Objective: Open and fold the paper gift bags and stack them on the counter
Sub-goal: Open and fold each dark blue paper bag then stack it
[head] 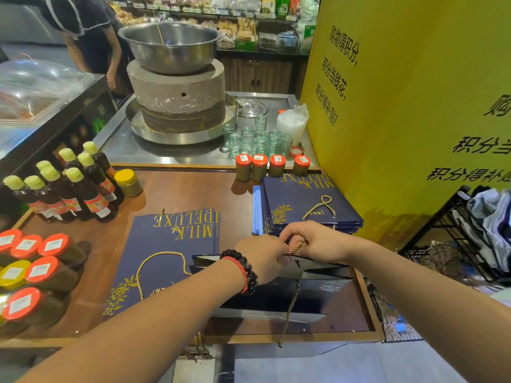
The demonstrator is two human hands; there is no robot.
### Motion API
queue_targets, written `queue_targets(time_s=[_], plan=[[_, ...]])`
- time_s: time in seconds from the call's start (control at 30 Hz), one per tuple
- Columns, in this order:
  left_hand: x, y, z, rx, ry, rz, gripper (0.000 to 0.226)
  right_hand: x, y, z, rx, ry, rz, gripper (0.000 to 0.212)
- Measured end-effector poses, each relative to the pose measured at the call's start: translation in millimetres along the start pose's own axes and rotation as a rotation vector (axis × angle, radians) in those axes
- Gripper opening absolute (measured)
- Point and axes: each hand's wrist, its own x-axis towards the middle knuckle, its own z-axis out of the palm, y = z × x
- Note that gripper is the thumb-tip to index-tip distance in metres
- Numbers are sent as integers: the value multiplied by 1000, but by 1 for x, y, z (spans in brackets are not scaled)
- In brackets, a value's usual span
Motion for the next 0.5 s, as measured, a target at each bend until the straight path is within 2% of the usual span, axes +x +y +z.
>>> queue_targets(time_s=[0.1, 0.17, 0.33, 0.5], plan=[[0, 0, 2, -56, 95, -17, 21, -2, -1, 0, 16, -11, 40, 35], [0, 1, 3, -84, 118, -3, 25, -4, 0, 1, 68, -3, 77, 49], [1, 4, 1, -53, 72, 44, 35, -8, 5, 0, 197, 13, 144, 91], [6, 7, -1, -38, -14, 42, 24, -14, 2, -1, 185, 22, 134, 104]])
